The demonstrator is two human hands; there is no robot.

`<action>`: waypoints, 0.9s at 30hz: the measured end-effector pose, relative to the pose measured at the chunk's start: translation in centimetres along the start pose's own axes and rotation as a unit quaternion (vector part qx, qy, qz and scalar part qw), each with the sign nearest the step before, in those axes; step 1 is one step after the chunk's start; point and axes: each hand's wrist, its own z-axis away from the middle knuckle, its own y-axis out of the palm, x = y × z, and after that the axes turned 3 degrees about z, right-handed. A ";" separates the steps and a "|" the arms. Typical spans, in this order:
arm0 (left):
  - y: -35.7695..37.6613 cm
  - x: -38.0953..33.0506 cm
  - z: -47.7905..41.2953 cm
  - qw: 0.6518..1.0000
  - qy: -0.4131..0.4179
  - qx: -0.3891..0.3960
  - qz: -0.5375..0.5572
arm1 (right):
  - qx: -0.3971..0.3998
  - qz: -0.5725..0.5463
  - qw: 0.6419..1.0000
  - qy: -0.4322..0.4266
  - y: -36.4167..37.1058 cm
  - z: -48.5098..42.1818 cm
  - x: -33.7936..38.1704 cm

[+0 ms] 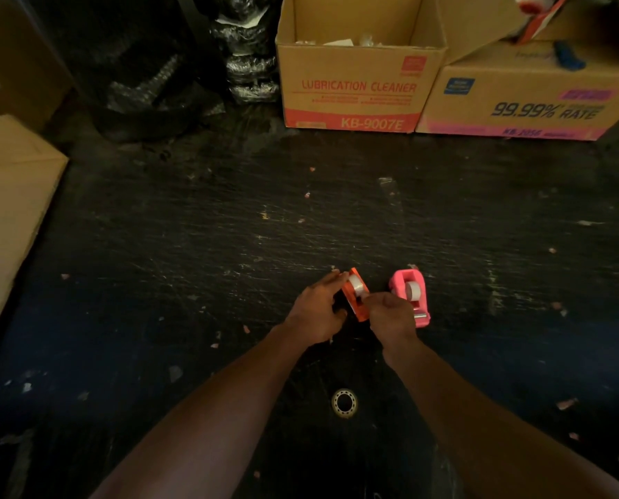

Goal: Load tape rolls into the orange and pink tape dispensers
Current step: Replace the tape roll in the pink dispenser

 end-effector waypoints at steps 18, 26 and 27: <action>1.4 -0.7 0.0 0.997 -0.003 -0.052 -0.054 | -0.075 -0.033 0.997 -0.014 -0.3 1.5 -3.3; 1.5 -0.7 -0.4 0.999 0.028 -0.020 -0.036 | -0.076 -0.156 0.984 0.037 -0.5 2.2 -4.9; 1.4 -0.7 -0.5 0.999 0.032 -0.013 -0.029 | -0.076 -0.153 0.984 0.041 -0.6 2.5 -4.9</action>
